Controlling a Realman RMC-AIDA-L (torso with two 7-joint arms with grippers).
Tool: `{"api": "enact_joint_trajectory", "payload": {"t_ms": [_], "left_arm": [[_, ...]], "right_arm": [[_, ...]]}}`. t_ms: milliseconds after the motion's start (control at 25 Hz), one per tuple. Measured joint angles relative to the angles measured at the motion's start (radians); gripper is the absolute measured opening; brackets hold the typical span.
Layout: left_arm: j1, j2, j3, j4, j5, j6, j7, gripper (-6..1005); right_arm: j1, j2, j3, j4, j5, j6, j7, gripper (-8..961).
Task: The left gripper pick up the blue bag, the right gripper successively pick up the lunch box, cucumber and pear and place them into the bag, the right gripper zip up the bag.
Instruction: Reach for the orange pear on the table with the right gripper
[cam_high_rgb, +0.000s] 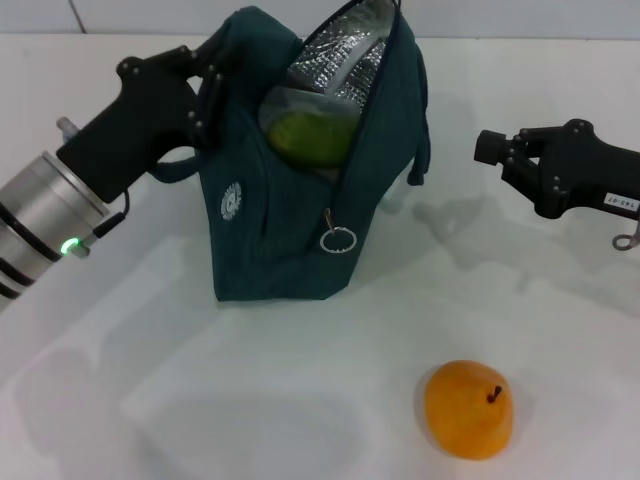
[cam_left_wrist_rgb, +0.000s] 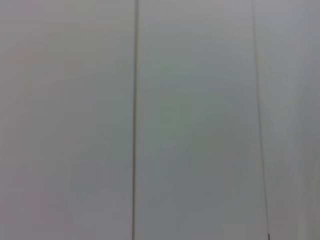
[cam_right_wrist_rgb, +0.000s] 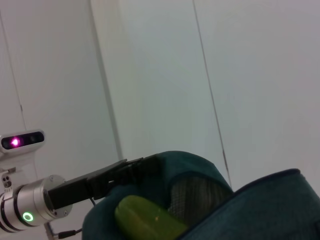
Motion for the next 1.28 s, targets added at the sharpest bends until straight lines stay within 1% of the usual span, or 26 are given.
{"api": "enact_joint_trajectory", "payload": {"t_ms": [120,240,360,440,480,560,640,720,800,840,920,1040,1080,1160,1280], "left_arm": [[-0.024,-0.001,0.000,-0.043,-0.003,0.004,0.011,43],[-0.044,-0.002,-0.004,-0.081,-0.009,-0.001,0.019,43],[-0.054,-0.005,-0.004,-0.103,-0.060,-0.005,0.023,43],[-0.061,-0.005,-0.002,-0.116,-0.089,-0.006,0.028,43],[-0.064,-0.005,-0.001,-0.120,-0.094,-0.006,0.030,43],[-0.069,-0.005,-0.001,-0.124,-0.095,-0.006,0.033,43],[-0.075,-0.006,-0.001,-0.131,-0.096,-0.006,0.033,42],[-0.079,-0.007,0.000,-0.139,-0.096,-0.006,0.033,43],[-0.091,-0.007,0.000,-0.153,-0.098,-0.007,0.033,46],[-0.097,-0.007,0.000,-0.161,-0.098,-0.007,0.034,47],[-0.105,-0.007,0.000,-0.171,-0.098,-0.007,0.034,50],[-0.109,-0.007,0.000,-0.174,-0.097,-0.008,0.034,54],[-0.110,-0.007,0.000,-0.175,-0.096,-0.008,0.034,55],[-0.110,-0.007,0.000,-0.175,-0.097,-0.008,0.038,58],[-0.110,-0.007,0.000,-0.175,-0.097,-0.004,0.055,62]], "right_arm": [[-0.002,0.000,-0.001,-0.016,-0.003,-0.008,0.000,14],[-0.002,-0.021,-0.001,-0.028,-0.010,-0.025,0.006,17],[0.000,-0.055,0.000,-0.029,-0.020,-0.043,0.025,21],[0.000,-0.072,0.001,-0.030,-0.029,-0.050,0.031,24],[0.000,-0.077,0.001,-0.030,-0.031,-0.049,0.031,25],[0.000,-0.083,0.003,-0.030,-0.040,-0.034,0.031,71],[0.004,-0.083,0.003,-0.031,-0.065,-0.017,0.029,118],[0.015,-0.072,0.004,-0.038,-0.115,0.015,0.028,164],[0.028,-0.056,0.004,-0.044,-0.160,0.049,0.028,211],[0.039,-0.043,0.004,-0.046,-0.192,0.071,0.028,234],[0.062,-0.018,0.004,-0.047,-0.243,0.103,0.031,334],[0.091,0.014,0.001,-0.049,-0.313,0.130,0.035,484],[0.100,0.022,0.000,-0.050,-0.329,0.140,0.035,495],[0.114,0.031,-0.003,-0.051,-0.342,0.171,0.035,517],[0.125,0.035,-0.005,-0.051,-0.335,0.206,0.036,537]]}}
